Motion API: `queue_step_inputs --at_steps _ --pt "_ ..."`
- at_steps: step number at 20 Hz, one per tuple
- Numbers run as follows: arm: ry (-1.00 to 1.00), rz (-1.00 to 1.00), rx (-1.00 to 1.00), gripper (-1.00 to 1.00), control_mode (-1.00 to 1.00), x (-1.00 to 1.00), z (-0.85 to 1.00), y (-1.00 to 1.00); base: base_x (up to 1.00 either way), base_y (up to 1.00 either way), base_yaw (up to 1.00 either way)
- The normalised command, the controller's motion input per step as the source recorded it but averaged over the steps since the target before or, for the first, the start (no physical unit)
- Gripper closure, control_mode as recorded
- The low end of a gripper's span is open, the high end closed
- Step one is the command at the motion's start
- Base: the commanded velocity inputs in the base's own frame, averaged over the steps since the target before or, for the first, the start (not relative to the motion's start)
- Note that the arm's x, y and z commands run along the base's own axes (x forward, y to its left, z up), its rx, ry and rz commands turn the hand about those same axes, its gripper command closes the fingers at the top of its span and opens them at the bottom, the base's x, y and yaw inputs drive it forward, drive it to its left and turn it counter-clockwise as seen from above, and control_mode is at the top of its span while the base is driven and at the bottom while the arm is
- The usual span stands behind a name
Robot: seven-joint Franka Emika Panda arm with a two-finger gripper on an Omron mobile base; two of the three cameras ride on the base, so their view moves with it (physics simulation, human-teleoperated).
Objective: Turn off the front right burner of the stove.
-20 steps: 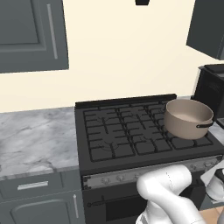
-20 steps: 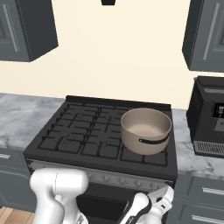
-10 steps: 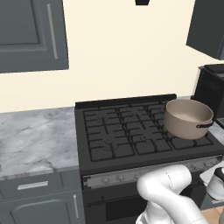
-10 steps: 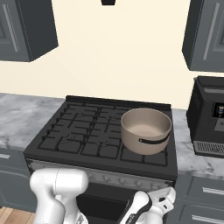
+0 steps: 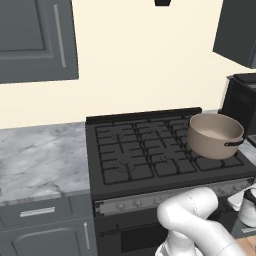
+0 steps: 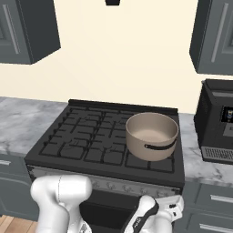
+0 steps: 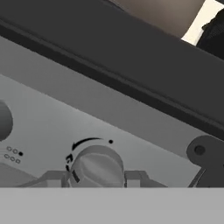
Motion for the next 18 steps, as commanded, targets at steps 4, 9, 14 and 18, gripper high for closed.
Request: queue_step_inputs --at_steps 4,9,14,18 --pt "0.09 0.00 0.24 1.00 -1.00 0.33 0.46 0.49 0.00 0.00 0.00" --pt "0.08 0.00 0.27 1.00 -1.00 0.44 0.58 0.37 0.00 0.00 0.00" --pt "0.09 0.00 0.29 1.00 -1.00 0.32 0.54 0.33 0.00 0.00 0.00" --pt "0.07 0.00 0.33 1.00 -1.00 0.22 0.56 0.35 0.00 0.00 0.00"
